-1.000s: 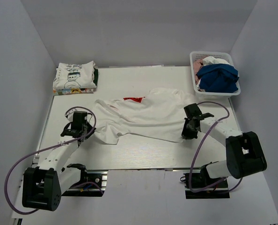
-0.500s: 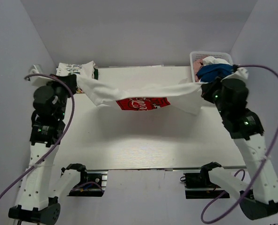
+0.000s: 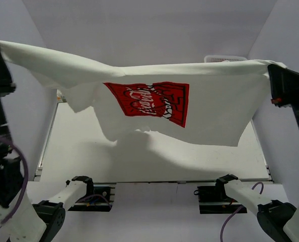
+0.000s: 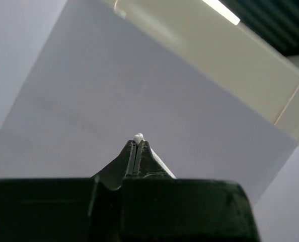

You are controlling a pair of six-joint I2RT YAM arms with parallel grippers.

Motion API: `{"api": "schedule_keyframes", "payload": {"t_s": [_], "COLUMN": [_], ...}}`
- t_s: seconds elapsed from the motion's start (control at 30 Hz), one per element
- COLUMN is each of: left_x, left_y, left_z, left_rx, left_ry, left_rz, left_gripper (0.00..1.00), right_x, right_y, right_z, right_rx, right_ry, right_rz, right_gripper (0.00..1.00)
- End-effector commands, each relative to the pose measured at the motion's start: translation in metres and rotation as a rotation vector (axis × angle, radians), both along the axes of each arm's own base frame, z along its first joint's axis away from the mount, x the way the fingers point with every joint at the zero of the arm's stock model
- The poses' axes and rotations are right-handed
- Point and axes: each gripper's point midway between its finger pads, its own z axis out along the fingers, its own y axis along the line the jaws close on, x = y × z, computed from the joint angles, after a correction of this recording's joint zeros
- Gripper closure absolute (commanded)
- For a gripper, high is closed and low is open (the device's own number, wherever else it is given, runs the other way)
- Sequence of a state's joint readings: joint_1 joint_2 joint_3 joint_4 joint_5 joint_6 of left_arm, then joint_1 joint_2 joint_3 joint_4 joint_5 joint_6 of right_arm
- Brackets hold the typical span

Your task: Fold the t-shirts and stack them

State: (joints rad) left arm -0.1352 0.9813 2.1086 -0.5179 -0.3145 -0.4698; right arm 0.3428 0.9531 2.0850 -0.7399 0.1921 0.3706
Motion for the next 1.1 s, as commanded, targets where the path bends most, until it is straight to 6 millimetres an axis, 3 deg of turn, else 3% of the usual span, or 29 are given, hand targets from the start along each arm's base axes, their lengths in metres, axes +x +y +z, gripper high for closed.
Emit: {"api": "schedule_keyframes", "payload": {"t_s": [0.0, 0.03, 0.2, 0.3, 0.33, 0.4, 0.43, 0.47, 0.57, 0.6, 0.63, 0.67, 0.7, 0.73, 0.77, 0.8, 0.83, 0.87, 0.9, 0.97, 1.0, 1.03, 1.07], "left_x": [-0.049, -0.066, -0.102, -0.084, -0.052, -0.02, 0.007, 0.046, 0.132, 0.16, 0.219, 0.247, 0.278, 0.327, 0.351, 0.393, 0.394, 0.427, 0.442, 0.467, 0.486, 0.496, 0.505], "left_y": [0.023, 0.023, 0.016, 0.012, 0.01, 0.008, 0.005, 0.002, -0.01, -0.016, -0.027, -0.033, -0.039, -0.045, -0.048, -0.057, -0.06, -0.068, -0.071, -0.078, -0.08, -0.081, -0.082], "left_z": [0.025, 0.038, 0.057, 0.06, 0.055, 0.053, 0.046, 0.039, 0.003, -0.006, -0.047, -0.068, -0.092, -0.136, -0.162, -0.216, -0.216, -0.266, -0.297, -0.341, -0.39, -0.408, -0.425], "left_rx": [0.017, 0.026, 0.073, 0.081, 0.091, 0.096, 0.117, 0.126, 0.195, 0.23, 0.274, 0.319, 0.354, 0.381, 0.432, 0.457, 0.464, 0.499, 0.509, 0.513, 0.52, 0.522, 0.523], "left_ry": [-0.077, -0.137, -0.253, -0.249, -0.194, -0.157, -0.115, -0.069, 0.08, 0.099, 0.205, 0.251, 0.282, 0.376, 0.42, 0.513, 0.51, 0.589, 0.642, 0.684, 0.756, 0.776, 0.793], "left_rz": [0.116, 0.114, 0.08, 0.073, 0.09, 0.102, 0.111, 0.127, 0.131, 0.118, 0.093, 0.086, 0.077, 0.068, 0.052, 0.013, -0.003, -0.035, -0.056, -0.09, -0.106, -0.111, -0.115], "left_gripper": [1.0, 1.0, 1.0, 1.0, 1.0, 1.0, 1.0, 1.0, 1.0, 1.0, 1.0, 1.0, 1.0, 1.0, 1.0, 1.0, 1.0, 1.0, 1.0, 1.0, 1.0, 1.0, 1.0], "right_x": [-0.046, -0.061, -0.066, -0.046, -0.038, -0.003, 0.012, 0.037, 0.098, 0.11, 0.132, 0.154, 0.169, 0.187, 0.207, 0.235, 0.237, 0.255, 0.272, 0.296, 0.315, 0.329, 0.341], "right_y": [-0.004, -0.002, -0.002, 0.003, 0.003, 0.014, 0.017, 0.021, 0.028, 0.03, 0.037, 0.041, 0.043, 0.044, 0.046, 0.051, 0.051, 0.056, 0.059, 0.054, 0.063, 0.063, 0.067], "right_z": [0.03, 0.036, 0.033, 0.021, 0.018, -0.006, -0.012, -0.028, -0.082, -0.082, -0.12, -0.13, -0.16, -0.18, -0.199, -0.242, -0.243, -0.271, -0.306, -0.333, -0.382, -0.391, -0.386], "right_rx": [-0.039, -0.038, -0.034, -0.043, -0.03, -0.049, -0.048, -0.052, -0.071, -0.064, -0.091, -0.092, -0.117, -0.131, -0.139, -0.167, -0.165, -0.19, -0.212, -0.216, -0.27, -0.271, -0.266], "right_ry": [-0.141, -0.187, -0.195, -0.154, -0.135, -0.055, -0.031, 0.022, 0.182, 0.168, 0.248, 0.263, 0.327, 0.376, 0.417, 0.515, 0.511, 0.571, 0.642, 0.664, 0.748, 0.741, 0.729], "right_rz": [0.051, 0.084, 0.093, 0.086, 0.076, 0.069, 0.06, 0.035, -0.035, -0.046, -0.053, -0.072, -0.083, -0.115, -0.131, -0.147, -0.15, -0.141, -0.14, -0.157, -0.119, -0.114, -0.083], "right_gripper": [1.0, 1.0, 1.0, 1.0, 1.0, 1.0, 1.0, 1.0, 1.0, 1.0, 1.0, 1.0, 1.0, 1.0, 1.0, 1.0, 1.0, 1.0, 1.0, 1.0, 1.0, 1.0, 1.0]}}
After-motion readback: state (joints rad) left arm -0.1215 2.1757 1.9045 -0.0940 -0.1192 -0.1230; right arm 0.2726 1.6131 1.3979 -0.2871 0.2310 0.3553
